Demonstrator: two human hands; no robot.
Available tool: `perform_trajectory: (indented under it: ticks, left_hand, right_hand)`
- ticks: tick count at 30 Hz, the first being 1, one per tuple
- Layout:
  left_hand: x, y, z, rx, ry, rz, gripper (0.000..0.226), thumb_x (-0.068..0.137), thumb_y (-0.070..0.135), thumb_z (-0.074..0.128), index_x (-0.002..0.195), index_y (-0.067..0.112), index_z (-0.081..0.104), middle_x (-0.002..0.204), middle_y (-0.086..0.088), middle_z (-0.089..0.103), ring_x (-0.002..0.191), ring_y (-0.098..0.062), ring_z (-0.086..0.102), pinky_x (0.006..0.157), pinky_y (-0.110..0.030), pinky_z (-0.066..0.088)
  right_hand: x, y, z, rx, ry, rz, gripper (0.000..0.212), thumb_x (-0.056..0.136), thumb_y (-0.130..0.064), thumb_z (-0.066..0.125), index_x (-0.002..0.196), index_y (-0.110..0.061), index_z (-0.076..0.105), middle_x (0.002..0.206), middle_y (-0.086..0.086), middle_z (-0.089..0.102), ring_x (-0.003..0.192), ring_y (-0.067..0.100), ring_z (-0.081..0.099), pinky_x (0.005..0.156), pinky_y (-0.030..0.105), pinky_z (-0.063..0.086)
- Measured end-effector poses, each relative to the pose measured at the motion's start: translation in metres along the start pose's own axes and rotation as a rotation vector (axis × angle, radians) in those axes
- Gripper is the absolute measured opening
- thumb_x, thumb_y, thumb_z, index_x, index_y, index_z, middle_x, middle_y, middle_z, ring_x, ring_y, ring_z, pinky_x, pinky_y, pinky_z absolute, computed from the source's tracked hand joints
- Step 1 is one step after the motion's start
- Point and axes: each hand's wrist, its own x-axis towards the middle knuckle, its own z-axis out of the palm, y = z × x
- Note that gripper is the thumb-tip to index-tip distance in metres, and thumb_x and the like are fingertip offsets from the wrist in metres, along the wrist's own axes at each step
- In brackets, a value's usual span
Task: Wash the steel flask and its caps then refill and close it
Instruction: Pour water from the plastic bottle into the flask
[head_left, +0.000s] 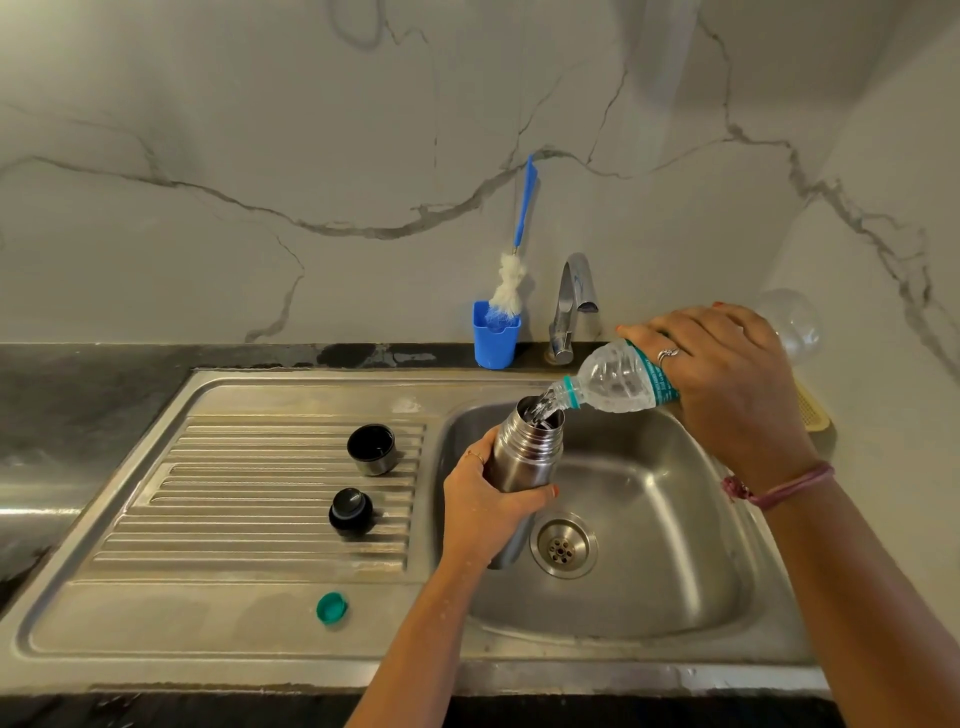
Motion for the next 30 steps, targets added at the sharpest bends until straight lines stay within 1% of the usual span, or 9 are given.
perform_trajectory:
  ticks: [3,7,16,20,24,27,30]
  left_hand:
    - [0.0,0.0,0.0,-0.007,0.02,0.001,0.082,0.057,0.025,0.094,0.131,0.032,0.057,0.115,0.012,0.067,0.103,-0.006,0.063,0.094,-0.034,0.054]
    - [0.0,0.0,0.001,-0.005,0.024,0.01,0.081,0.058,0.025,0.094,0.13,0.032,0.058,0.115,0.012,0.067,0.103,-0.006,0.063,0.094,-0.032,0.054]
    - [0.0,0.002,0.002,-0.003,0.018,0.009,0.082,0.059,0.024,0.093,0.131,0.031,0.056,0.116,0.013,0.065,0.103,-0.005,0.061,0.089,-0.02,0.05]
    - [-0.001,0.001,0.003,-0.01,0.011,-0.002,0.083,0.059,0.024,0.093,0.132,0.031,0.056,0.116,0.013,0.065,0.103,-0.005,0.062,0.091,-0.023,0.052]
    - [0.0,0.0,0.005,-0.012,0.014,-0.01,0.083,0.058,0.025,0.094,0.131,0.032,0.057,0.115,0.014,0.066,0.102,-0.004,0.062,0.091,-0.024,0.052]
    - [0.001,0.001,0.006,-0.014,0.012,-0.013,0.083,0.058,0.024,0.094,0.132,0.032,0.056,0.115,0.014,0.066,0.102,-0.003,0.062,0.092,-0.024,0.052]
    - [0.001,0.0,0.006,-0.017,0.012,-0.014,0.083,0.058,0.024,0.094,0.132,0.032,0.056,0.115,0.014,0.066,0.102,-0.003,0.062,0.092,-0.025,0.052]
  right_hand:
    - [0.001,0.002,0.0,-0.01,0.027,-0.01,0.046,0.083,-0.025,0.075,0.126,-0.017,0.06,0.112,0.005,0.066,0.105,0.028,0.06,0.098,0.042,0.037]
    - [0.003,0.003,-0.002,-0.012,0.029,-0.015,0.047,0.082,-0.029,0.075,0.126,-0.016,0.06,0.114,0.006,0.066,0.106,0.028,0.06,0.099,0.042,0.037]
    - [0.004,0.006,-0.001,-0.054,0.045,-0.03,0.049,0.082,-0.029,0.076,0.126,-0.015,0.06,0.115,0.007,0.066,0.107,0.029,0.06,0.099,0.043,0.037]
    - [0.005,0.008,0.0,-0.063,0.057,-0.041,0.048,0.082,-0.029,0.075,0.126,-0.015,0.06,0.115,0.008,0.066,0.107,0.03,0.06,0.099,0.043,0.038]
    - [0.007,0.008,0.0,-0.085,0.078,-0.068,0.046,0.083,-0.03,0.074,0.126,-0.017,0.06,0.115,0.006,0.066,0.107,0.028,0.06,0.1,0.042,0.037]
    - [0.009,0.01,0.0,-0.115,0.073,-0.103,0.049,0.082,-0.032,0.075,0.127,-0.019,0.06,0.115,0.004,0.065,0.108,0.027,0.058,0.101,0.041,0.035]
    - [0.012,0.01,0.002,-0.122,0.102,-0.128,0.039,0.089,-0.025,0.069,0.126,-0.02,0.06,0.115,0.003,0.065,0.109,0.026,0.058,0.102,0.041,0.035]
